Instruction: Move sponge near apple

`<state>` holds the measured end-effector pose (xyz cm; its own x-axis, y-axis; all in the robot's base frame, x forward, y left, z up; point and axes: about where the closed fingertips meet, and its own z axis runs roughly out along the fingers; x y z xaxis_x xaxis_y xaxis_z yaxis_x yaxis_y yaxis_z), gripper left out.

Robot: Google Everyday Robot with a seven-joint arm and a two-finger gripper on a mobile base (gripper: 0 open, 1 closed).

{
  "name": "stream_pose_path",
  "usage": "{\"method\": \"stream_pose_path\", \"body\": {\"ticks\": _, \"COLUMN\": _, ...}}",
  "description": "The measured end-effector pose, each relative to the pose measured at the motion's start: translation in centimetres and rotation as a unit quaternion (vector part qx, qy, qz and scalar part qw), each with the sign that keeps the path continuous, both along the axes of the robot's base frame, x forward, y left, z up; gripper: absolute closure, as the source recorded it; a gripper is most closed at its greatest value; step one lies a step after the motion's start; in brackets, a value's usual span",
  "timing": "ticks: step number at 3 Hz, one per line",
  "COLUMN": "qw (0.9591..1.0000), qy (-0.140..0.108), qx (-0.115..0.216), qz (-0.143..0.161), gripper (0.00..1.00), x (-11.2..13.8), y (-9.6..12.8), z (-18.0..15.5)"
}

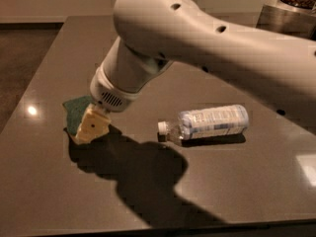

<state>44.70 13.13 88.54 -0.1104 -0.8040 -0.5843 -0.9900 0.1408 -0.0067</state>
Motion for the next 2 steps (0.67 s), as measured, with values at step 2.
{"method": "stream_pose_path", "body": {"ticks": 2, "qw": 0.9947, "qy": -0.024, "qx": -0.032, "qz": -0.095, "gripper": 1.0, "x": 9.7, "y": -6.7, "z": 1.1}}
